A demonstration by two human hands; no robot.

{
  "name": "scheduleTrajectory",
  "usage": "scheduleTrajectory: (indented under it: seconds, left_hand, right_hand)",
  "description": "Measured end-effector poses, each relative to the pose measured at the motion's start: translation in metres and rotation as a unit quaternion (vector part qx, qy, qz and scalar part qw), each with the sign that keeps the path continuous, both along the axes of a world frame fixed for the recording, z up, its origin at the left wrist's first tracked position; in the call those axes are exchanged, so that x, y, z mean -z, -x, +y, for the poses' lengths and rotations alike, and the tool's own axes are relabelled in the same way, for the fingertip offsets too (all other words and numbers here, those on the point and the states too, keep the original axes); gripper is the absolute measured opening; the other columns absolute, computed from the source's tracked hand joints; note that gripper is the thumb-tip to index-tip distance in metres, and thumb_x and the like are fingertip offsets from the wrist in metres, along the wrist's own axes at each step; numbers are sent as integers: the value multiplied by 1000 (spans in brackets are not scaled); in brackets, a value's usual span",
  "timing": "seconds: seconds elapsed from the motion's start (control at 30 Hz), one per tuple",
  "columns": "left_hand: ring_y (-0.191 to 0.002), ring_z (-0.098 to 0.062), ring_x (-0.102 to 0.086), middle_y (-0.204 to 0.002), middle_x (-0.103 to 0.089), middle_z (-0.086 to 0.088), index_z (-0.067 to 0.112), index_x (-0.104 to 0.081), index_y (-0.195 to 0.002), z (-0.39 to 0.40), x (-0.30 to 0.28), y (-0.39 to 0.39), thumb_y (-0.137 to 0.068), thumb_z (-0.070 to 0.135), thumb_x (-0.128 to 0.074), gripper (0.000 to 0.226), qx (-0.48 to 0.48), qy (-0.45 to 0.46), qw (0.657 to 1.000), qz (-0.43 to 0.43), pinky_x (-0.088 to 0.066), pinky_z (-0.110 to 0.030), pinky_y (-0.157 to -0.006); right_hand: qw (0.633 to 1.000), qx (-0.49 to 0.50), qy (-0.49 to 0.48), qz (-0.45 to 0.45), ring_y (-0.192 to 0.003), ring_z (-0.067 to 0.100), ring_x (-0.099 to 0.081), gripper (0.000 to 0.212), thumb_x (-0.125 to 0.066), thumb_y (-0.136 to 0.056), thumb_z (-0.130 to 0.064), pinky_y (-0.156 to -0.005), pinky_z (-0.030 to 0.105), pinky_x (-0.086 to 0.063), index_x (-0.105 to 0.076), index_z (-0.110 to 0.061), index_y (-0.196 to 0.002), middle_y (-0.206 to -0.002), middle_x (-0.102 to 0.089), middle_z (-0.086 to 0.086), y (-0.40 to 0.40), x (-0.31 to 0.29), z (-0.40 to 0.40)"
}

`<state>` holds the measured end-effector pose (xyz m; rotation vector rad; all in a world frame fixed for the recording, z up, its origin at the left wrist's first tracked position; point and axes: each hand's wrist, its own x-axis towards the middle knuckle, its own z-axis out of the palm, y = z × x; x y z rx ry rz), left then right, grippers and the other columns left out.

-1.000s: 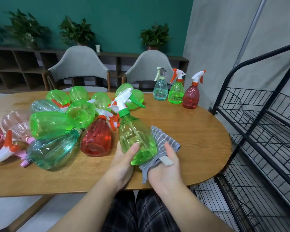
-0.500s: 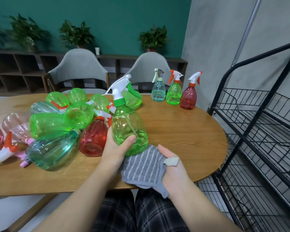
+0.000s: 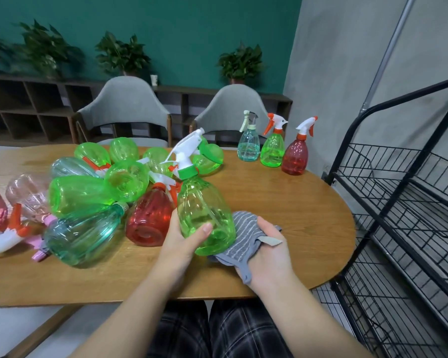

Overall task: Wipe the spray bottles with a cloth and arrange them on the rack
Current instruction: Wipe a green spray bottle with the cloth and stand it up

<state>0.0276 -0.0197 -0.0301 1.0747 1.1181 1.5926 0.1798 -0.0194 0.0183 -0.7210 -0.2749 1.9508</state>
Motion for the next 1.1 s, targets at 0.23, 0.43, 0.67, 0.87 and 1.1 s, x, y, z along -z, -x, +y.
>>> scheduleTrajectory:
  seconds: [0.23,0.43,0.67,0.87,1.1]
  left_hand:
    - [-106,-26,-67,-110,-72,-2,31,-55,-120,3,3,7,-52,42,-79,73,14,26,997,-67,-53,-47,-91]
    - [-110,-27,-66,-116,-71,-5,25,-56,-126,1,10,8,-57,49,-77,76,51,48,997,-15,-48,-49,-100]
    - [-104,-11,-68,-110,-73,6,28,-54,-126,-2,9,6,-54,54,-74,80,67,41,994,80,-52,-26,-87]
    - [-102,-1,-65,-114,-69,9,32,-51,-129,-4,7,7,-54,61,-69,82,61,32,993,93,-48,-14,-80]
    - [-100,-1,-66,-107,-71,19,33,-52,-122,-5,6,5,-56,55,-71,73,68,25,993,93,-50,-13,-78]
  right_hand:
    - [990,134,-39,-10,-91,28,-66,29,-53,-92,-27,-86,41,-51,-65,-5,-104,-95,-73,12,-1,-9,13]
    - [916,169,-246,-267,-80,9,-63,22,-50,-97,-33,-88,30,-49,-65,-20,-88,-83,-70,-4,18,-40,29]
    - [461,77,-586,-662,-147,22,-7,51,-45,-96,-37,-119,49,2,-35,-30,-145,-155,-26,-2,50,-57,73]
    - [153,3,-622,-768,-97,24,-51,32,-46,-92,-53,-85,37,-32,-55,-23,-92,-94,-56,-1,54,-72,93]
    - [163,9,-570,-805,-62,23,-44,52,-30,-96,-55,-55,30,-29,-38,-20,-60,-60,-39,-4,59,-86,102]
